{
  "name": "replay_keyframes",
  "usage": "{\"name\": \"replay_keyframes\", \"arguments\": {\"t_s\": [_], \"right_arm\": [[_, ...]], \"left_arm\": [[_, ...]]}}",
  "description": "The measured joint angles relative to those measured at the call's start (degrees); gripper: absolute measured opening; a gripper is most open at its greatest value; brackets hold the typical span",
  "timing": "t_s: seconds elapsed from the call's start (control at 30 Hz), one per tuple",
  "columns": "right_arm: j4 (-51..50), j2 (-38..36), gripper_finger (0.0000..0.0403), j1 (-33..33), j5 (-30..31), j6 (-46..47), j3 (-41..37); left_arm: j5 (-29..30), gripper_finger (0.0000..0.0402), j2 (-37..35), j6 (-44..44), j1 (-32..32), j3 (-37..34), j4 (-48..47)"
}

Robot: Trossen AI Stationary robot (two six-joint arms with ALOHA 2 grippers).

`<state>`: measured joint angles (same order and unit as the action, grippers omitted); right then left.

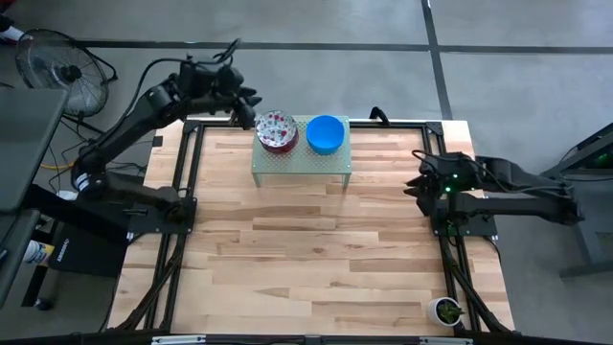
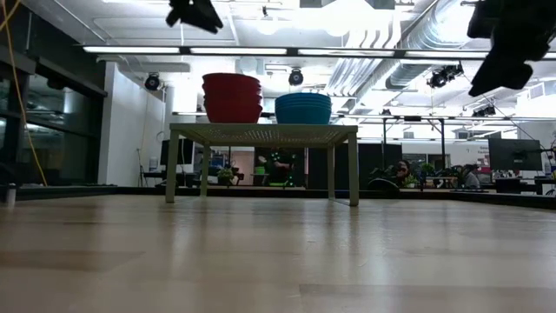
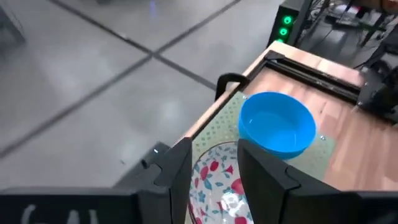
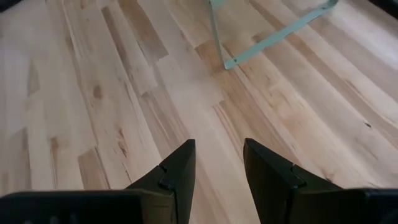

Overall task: Pick & Place Mini bowls
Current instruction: Return to Home Position

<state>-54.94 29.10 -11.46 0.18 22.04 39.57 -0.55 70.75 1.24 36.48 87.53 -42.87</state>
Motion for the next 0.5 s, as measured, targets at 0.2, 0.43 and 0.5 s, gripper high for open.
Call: {"name": "replay_keyframes", "arguments": {"t_s": [0.2,0.43,0.5], "right_arm": [[-3.1,-6.0,0.0124,0.0,0.9,1.0,0.0],[-3.1,-12.8,0.0124,0.0,1.9,3.5,-0.1],[-2.2,-14.5,0.0124,0.0,2.5,3.7,-1.0]], "left_arm": [[8.0,0.0127,-2.5,-5.7,-8.5,0.0,-0.5],[14.9,0.0127,-3.3,-5.7,-19.8,-6.4,2.7],[17.1,0.0127,-4.1,-5.0,-22.9,-10.4,7.5]]}}
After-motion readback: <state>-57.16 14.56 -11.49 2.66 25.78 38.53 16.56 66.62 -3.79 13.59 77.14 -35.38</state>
